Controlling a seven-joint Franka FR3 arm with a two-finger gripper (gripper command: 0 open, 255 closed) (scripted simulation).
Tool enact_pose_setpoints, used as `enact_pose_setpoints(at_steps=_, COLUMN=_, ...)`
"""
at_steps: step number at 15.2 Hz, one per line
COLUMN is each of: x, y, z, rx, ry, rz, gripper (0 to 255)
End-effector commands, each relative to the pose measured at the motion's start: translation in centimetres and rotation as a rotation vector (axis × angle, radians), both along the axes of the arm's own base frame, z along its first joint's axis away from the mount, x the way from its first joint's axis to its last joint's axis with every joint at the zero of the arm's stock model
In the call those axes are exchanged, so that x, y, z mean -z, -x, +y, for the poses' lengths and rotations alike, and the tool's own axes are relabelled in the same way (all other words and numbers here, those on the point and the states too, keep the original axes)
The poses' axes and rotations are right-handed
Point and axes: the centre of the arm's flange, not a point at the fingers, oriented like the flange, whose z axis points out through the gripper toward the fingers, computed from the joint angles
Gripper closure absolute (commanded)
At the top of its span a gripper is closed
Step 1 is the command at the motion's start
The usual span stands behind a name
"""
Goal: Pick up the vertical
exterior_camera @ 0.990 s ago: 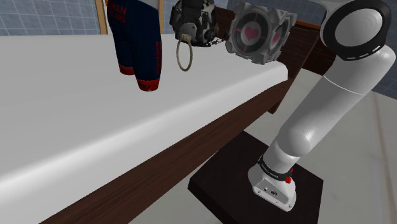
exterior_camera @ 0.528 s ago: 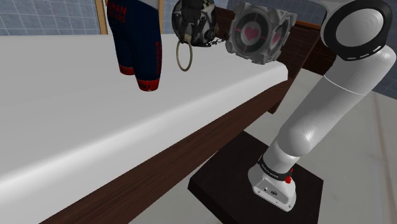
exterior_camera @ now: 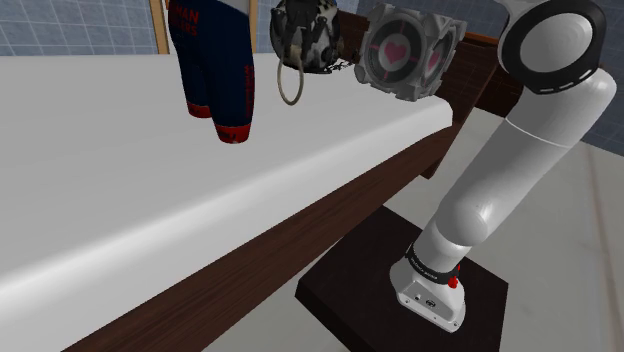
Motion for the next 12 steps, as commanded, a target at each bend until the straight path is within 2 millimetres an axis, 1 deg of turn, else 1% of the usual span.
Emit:
enact_pose_setpoints(at_steps=1, x=-1.1, y=0.1, z=0.0, rx=0.0, ry=0.0, rz=0.0, gripper=255)
enact_pose_setpoints(at_steps=10, x=-5.8, y=0.1, z=0.0, rx=0.0, ry=0.0, rz=0.0, gripper=255)
enact_pose_setpoints(at_steps=12, x=-5.9, y=0.1, z=0.0, rx=0.0, ry=0.0, rz=0.0, gripper=255)
